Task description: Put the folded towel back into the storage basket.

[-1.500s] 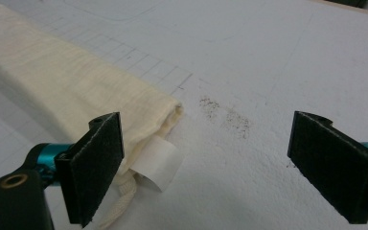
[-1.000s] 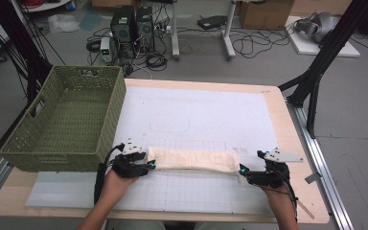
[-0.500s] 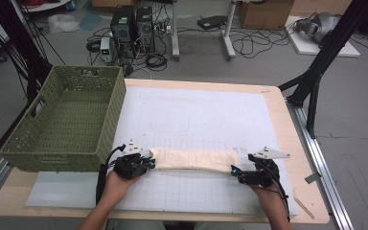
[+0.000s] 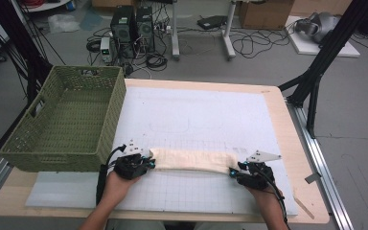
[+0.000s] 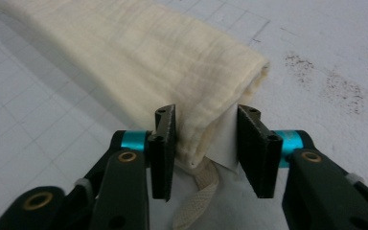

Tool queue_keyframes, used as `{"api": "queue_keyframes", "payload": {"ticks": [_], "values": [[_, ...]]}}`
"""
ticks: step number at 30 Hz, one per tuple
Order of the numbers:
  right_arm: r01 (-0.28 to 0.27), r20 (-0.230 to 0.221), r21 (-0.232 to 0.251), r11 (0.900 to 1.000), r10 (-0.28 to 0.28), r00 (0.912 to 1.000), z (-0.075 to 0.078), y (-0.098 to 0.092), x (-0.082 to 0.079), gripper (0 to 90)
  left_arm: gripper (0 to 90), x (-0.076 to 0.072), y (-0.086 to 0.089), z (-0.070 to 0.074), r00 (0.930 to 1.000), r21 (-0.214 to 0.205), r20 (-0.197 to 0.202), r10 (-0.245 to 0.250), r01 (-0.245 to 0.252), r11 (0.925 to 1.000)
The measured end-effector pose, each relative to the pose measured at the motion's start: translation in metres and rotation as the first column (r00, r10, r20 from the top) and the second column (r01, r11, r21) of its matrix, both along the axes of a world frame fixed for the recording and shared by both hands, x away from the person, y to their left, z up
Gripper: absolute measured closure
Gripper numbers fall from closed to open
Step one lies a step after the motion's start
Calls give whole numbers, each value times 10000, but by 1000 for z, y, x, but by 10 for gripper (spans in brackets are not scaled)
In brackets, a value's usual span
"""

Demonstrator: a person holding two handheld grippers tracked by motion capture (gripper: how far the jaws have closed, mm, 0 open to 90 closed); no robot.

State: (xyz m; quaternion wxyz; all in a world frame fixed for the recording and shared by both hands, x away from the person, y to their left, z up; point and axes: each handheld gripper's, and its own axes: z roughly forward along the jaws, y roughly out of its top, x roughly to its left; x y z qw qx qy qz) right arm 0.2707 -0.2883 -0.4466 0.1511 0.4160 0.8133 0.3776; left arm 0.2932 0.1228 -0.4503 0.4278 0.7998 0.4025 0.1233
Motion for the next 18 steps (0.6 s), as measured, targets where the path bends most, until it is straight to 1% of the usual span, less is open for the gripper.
{"api": "queue_keyframes", "payload": {"ticks": [1, 2, 4, 5, 6, 7, 8, 11, 13, 15, 16, 17, 18], "values": [[-52, 61, 31, 10000, 52, 10000, -1, 0, 0, 652, 810, 0, 0, 0, 10000, 16, 9, -12, 12, 10000], [-68, 50, 164, 9998, 68, 10000, -2, 0, -1, 676, 811, 0, 0, 0, 10000, 5, 8, -11, 11, 10000], [-26, -78, 542, 9985, 30, 10000, -4, -2, -1, 699, 811, 0, 0, 0, 10000, -4, 15, 17, -17, 10000], [8, -224, 775, 9970, 9, 9997, -4, -4, 0, 706, 811, -1, 0, 0, 10000, 8, 36, 38, -38, 10000], [52, -343, 873, 9962, -22, 9994, -4, -5, 1, 724, 811, -1, -1, 0, 10000, 33, 53, 40, -40, 10000], [42, -419, 924, 9957, -4, 9991, -4, -4, 1, 769, 811, -1, -1, 0, 10000, 63, 64, 37, -37, 10000], [-61, -474, 1013, 9948, 110, 9988, -4, -4, 1, 789, 812, -1, -1, 0, 10000, 57, 50, 47, -47, 10000], [-47, -635, 1088, 9941, 117, 9979, -3, -4, 2, 806, 817, 0, -1, 1, 9999, 120, 109, 22, -24, 9999], [-30, -646, 1048, 9945, 98, 9979, -2, -3, 2, 810, 824, 0, 0, 2, 9999, 111, 129, 42, -43, 9999], [6, -589, 862, 9963, 45, 9983, 1, -2, 2, 812, 829, 0, 2, 4, 9996, 28, 249, 98, -98, 9999], [14, -491, 852, 9964, 28, 9988, 3, -2, 3, 812, 831, 0, 3, 6, 9995, -42, 292, 123, -122, 9999], [40, -451, 875, 9962, 0, 9990, 4, -3, 3, 812, 831, 1, 4, 8, 9994, -207, 330, 145, -138, 9997], [182, -487, 981, 9950, -134, 9987, 6, -3, 3, 812, 832, 1, 5, 10, 9991, -281, 409, 118, -107, 9995]]}}
